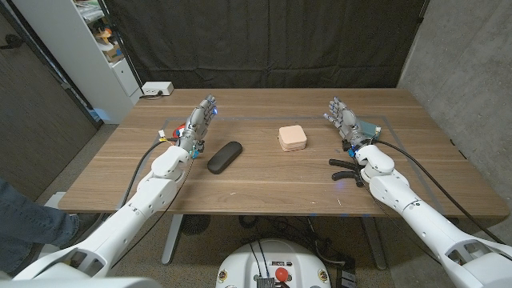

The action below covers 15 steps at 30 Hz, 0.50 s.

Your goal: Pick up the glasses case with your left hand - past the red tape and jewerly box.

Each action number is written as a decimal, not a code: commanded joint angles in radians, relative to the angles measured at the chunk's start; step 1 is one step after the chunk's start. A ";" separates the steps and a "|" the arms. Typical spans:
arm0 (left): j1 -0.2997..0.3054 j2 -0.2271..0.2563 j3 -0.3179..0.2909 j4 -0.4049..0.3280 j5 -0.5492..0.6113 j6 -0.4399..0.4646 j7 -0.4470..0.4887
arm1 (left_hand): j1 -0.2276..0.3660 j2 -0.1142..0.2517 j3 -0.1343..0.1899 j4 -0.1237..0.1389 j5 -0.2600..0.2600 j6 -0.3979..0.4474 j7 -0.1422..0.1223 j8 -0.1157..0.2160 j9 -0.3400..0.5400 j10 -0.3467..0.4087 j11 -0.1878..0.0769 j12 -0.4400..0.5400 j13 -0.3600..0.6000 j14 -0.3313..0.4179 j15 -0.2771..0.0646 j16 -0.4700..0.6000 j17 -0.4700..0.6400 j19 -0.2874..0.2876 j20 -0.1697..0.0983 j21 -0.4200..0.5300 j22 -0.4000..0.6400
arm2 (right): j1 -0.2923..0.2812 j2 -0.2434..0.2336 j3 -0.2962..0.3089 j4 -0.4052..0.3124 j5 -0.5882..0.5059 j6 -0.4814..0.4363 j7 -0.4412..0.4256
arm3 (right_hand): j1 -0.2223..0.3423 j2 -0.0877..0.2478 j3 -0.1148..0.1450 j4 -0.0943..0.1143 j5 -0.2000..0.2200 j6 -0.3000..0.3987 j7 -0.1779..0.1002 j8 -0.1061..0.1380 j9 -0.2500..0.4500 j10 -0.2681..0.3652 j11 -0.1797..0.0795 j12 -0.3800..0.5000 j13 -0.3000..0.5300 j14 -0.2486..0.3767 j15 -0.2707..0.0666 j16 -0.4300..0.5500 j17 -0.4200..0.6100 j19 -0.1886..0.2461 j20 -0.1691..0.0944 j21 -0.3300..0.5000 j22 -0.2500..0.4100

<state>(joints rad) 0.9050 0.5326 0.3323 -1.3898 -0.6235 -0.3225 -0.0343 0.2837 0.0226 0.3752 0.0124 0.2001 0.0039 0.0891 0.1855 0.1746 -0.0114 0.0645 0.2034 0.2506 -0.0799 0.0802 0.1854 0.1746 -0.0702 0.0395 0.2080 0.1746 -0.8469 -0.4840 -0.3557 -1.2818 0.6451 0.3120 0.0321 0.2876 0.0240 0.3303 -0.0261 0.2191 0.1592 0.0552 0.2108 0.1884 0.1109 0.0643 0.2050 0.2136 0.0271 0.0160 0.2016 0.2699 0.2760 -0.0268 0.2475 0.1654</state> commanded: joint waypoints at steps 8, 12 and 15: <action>0.064 0.026 -0.028 -0.068 0.021 -0.036 0.010 | 0.018 0.003 0.007 -0.011 -0.005 0.014 0.006 0.008 0.004 0.010 0.002 0.008 -0.003 0.015 0.001 0.008 0.005 -0.003 0.003 -0.003 0.002 | -0.001 0.003 0.005 -0.006 0.001 0.007 -0.002 | 0.002 0.002 0.003 0.000 0.005 0.013 -0.002 0.000 0.003 0.009 -0.004 0.000 0.000 0.009 -0.004 0.004 0.000 0.013 -0.001 -0.005 0.004; 0.086 0.037 -0.039 -0.089 0.026 -0.043 0.015 | 0.020 0.005 0.008 -0.013 -0.006 0.016 0.005 0.009 0.004 0.012 0.002 0.009 -0.005 0.018 0.002 0.008 0.005 -0.002 0.003 -0.003 0.002 | -0.010 0.001 0.007 -0.021 0.004 0.002 -0.010 | 0.002 0.003 0.002 0.000 0.005 0.014 -0.002 0.000 0.003 0.011 -0.003 0.001 -0.001 0.010 -0.004 0.005 -0.001 0.014 -0.001 -0.006 0.004; 0.103 0.045 -0.048 -0.104 0.028 -0.045 0.020 | 0.021 0.005 0.008 -0.014 -0.006 0.017 0.006 0.009 0.004 0.013 0.002 0.009 -0.006 0.018 0.002 0.008 0.005 -0.002 0.004 -0.003 0.002 | -0.017 -0.001 0.008 -0.029 0.003 0.003 -0.015 | 0.002 0.003 0.002 0.000 0.005 0.014 -0.002 -0.001 0.003 0.012 -0.004 0.001 -0.001 0.010 -0.003 0.005 -0.002 0.014 -0.001 -0.007 0.004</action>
<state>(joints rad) 0.9574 0.5545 0.3090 -1.4446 -0.6056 -0.3515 -0.0250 0.2917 0.0225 0.3833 0.0042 0.1950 0.0146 0.0892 0.1855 0.1746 -0.0016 0.0631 0.2072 0.2460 -0.0712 0.0815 0.1892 0.1746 -0.0702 0.0395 0.2080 0.1746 -0.8479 -0.4825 -0.3511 -1.2867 0.6472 0.3165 0.0315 0.2876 0.0240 0.3302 -0.0261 0.2191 0.1682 0.0535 0.2108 0.1883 0.1108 0.0642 0.2050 0.2121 0.0270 0.0160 0.2014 0.2692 0.2796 -0.0232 0.2436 0.1653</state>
